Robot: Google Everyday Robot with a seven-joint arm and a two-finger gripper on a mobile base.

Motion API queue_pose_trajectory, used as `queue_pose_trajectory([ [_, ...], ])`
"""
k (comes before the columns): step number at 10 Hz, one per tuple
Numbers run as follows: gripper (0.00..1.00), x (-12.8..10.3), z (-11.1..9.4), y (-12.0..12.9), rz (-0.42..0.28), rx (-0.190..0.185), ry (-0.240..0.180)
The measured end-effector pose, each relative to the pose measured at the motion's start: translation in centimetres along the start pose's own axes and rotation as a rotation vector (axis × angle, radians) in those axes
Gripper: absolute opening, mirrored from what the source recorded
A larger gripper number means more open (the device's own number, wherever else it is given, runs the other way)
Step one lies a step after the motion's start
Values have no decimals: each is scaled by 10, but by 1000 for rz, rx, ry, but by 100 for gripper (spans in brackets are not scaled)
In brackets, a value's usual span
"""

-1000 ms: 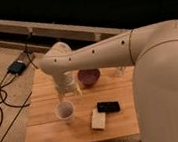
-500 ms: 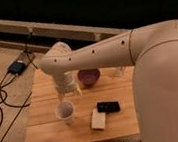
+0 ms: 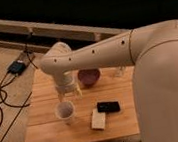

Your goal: Place the pepper in the ceramic bowl

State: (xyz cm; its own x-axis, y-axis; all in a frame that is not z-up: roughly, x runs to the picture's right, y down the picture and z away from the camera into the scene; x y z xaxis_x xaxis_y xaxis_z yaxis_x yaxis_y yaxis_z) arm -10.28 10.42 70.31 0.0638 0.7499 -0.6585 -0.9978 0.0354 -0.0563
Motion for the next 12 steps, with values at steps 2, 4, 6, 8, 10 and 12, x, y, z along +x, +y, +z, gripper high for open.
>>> queue_pose_trajectory([
  [2,65,0,0,0,0,0,0],
  [4,65,0,0,0,0,0,0],
  [6,65,-1,0,0,1,-1,0],
  [8,65,-15,7,7,-53,5,-4],
  [10,65,-36,17,22,-138,1,-11],
  [12,65,-57,27,37,-223,-9,-13],
])
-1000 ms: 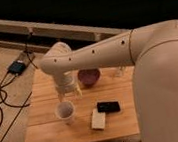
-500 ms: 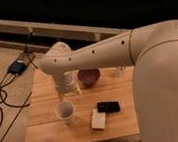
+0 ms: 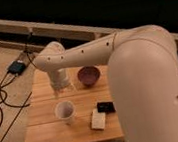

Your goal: Place the pepper in the ceramic bowl

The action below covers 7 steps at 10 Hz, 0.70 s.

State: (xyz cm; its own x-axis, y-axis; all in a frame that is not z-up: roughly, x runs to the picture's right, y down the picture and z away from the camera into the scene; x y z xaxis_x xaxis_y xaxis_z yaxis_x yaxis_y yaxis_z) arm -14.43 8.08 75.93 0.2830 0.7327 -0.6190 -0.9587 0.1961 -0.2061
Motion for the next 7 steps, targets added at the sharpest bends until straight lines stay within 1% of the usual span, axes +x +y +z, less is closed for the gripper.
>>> queue_pose_trajectory([
  [1,65,-14,5,9,-47,-8,-3],
  [2,65,-33,14,21,-110,-20,-6],
  [3,65,-43,18,25,-138,-23,-10],
  [5,65,-79,38,39,-224,-39,-21],
  [7,65,-105,51,40,-259,-49,-35],
])
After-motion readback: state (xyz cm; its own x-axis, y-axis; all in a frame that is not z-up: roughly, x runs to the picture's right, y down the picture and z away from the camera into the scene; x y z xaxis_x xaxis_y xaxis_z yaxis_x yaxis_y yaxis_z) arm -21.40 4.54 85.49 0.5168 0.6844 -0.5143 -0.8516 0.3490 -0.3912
